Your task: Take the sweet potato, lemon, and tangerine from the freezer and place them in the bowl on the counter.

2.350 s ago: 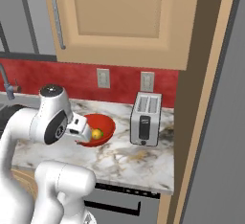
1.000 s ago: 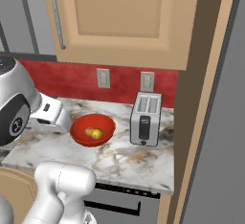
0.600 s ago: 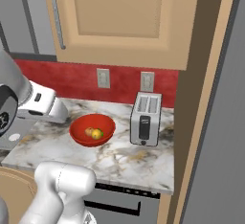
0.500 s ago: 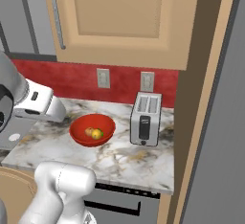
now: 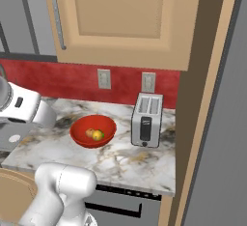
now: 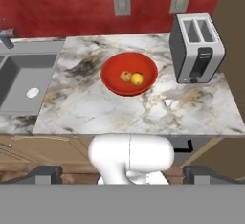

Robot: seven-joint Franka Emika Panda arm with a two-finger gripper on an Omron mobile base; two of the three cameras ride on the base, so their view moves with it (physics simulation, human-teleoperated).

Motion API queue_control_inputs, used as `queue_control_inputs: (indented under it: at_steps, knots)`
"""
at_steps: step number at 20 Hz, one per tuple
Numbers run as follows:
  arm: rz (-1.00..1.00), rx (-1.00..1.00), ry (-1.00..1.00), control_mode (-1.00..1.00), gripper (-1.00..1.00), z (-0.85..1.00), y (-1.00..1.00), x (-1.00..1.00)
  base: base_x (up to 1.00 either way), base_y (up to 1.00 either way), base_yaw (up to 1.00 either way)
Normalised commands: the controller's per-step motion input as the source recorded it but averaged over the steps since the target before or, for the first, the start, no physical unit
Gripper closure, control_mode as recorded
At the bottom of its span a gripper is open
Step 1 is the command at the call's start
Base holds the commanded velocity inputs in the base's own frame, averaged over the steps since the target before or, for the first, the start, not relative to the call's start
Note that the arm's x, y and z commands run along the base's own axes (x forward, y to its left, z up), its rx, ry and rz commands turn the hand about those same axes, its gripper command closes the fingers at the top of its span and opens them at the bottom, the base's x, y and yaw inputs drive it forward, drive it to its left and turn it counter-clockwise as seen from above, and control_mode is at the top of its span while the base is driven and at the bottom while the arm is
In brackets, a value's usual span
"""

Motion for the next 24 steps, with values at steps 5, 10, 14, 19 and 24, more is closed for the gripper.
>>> queue_control_inputs:
  at_steps: [5,10,14,19,24]
  knots:
    - [0.0,0.0,-0.09,-1.0,-1.0,0.0,0.0,0.0,0.0,0.0,0.0]
    - [0.0,0.0,-0.05,-1.0,-1.0,0.0,0.0,0.0,0.0,0.0,0.0]
    - [0.0,0.0,-0.01,1.0,-1.0,0.0,0.0,-0.03,-0.26,0.0,0.0]
    - [0.0,0.0,0.0,1.0,-1.0,0.0,0.0,0.0,-0.98,-0.05,0.0]
    - [0.0,0.0,0.0,1.0,-1.0,0.0,0.0,0.0,-0.78,-0.54,-0.01]
